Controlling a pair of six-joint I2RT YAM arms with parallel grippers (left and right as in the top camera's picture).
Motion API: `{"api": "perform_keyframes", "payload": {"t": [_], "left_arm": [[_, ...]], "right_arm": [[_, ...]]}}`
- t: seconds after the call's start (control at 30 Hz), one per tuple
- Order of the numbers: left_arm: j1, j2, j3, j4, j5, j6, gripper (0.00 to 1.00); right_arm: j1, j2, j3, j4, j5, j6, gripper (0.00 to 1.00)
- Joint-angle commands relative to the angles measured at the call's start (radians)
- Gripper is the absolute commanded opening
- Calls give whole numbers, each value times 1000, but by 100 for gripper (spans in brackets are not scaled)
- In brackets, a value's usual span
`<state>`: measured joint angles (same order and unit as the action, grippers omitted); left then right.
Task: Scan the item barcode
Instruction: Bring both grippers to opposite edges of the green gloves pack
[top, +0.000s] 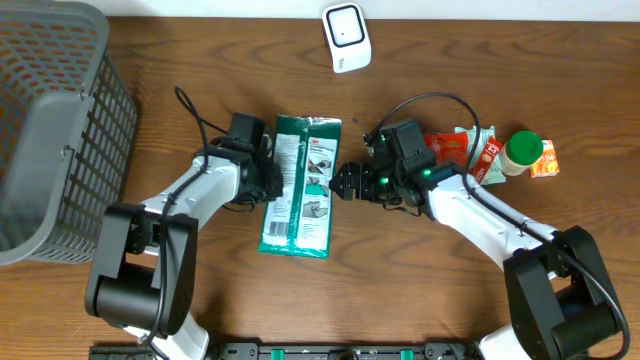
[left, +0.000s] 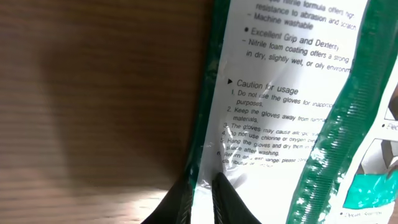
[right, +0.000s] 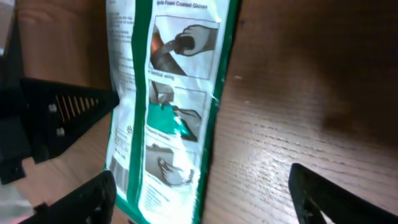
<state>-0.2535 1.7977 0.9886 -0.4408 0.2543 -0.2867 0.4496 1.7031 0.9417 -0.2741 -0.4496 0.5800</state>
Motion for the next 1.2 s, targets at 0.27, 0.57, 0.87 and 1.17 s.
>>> {"api": "perform_keyframes", "payload": {"t": [0.27, 0.57, 0.87, 1.17], "left_arm": [[-79, 20, -26, 2, 19, -26, 14], [-110, 20, -26, 14, 18, -26, 14], [-111, 20, -26, 17, 19, -26, 14], [-111, 20, -27, 17, 19, -26, 15]], "right_arm": [[24, 1, -88, 82, -4, 96, 72], [53, 1, -91, 78, 1, 96, 69], [54, 32, -103, 93, 14, 96, 70], [56, 153, -103, 215, -125, 96, 62]]}}
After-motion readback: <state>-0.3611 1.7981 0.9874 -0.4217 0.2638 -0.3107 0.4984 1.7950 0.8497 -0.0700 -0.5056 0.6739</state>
